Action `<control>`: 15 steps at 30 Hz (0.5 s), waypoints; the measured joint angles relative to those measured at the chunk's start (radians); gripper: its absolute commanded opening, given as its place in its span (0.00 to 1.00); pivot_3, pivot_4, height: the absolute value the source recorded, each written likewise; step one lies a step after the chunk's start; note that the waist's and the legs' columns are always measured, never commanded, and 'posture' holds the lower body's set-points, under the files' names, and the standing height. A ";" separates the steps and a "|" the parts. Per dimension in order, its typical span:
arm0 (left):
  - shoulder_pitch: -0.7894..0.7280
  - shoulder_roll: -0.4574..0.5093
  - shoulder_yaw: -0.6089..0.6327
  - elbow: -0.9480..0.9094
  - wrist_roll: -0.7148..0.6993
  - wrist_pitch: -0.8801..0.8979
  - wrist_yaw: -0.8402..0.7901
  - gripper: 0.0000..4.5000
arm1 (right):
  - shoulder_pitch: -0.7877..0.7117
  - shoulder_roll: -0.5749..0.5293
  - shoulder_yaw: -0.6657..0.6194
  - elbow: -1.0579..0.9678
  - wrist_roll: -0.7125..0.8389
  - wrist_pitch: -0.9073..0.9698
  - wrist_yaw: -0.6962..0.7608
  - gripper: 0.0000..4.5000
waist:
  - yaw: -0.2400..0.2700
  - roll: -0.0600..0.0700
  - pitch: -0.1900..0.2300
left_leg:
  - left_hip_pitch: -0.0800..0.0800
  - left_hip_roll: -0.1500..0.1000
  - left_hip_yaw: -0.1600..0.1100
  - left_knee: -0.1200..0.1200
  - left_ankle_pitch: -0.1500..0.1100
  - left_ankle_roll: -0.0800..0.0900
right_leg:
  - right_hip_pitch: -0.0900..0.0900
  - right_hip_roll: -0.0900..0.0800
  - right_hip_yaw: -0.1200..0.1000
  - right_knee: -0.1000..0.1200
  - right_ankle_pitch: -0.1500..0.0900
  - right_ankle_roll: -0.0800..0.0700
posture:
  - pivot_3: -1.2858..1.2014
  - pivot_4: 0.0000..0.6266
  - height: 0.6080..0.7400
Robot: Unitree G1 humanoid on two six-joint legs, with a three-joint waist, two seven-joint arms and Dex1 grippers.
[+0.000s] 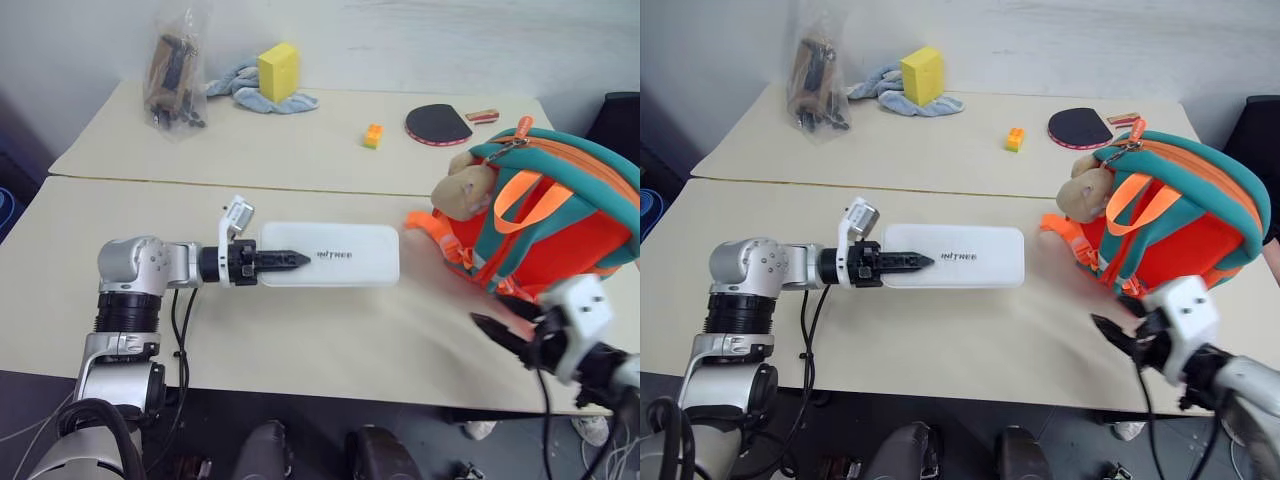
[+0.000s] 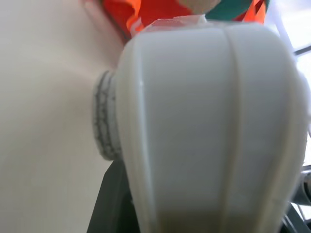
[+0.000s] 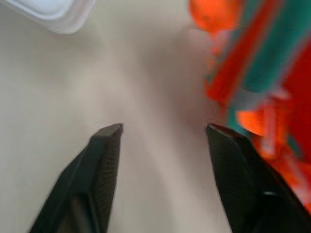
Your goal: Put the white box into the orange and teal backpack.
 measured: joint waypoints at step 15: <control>-0.095 0.017 -0.052 0.195 0.131 -0.456 -0.042 0.29 | -0.570 0.110 0.107 0.373 0.144 0.047 -0.236 1.00 | -0.021 -0.001 0.001 | -0.008 0.000 0.006 0.000 0.002 0.000 | -0.014 0.001 0.005 0.006 0.000 0.000 | 0.52 0.24 1.00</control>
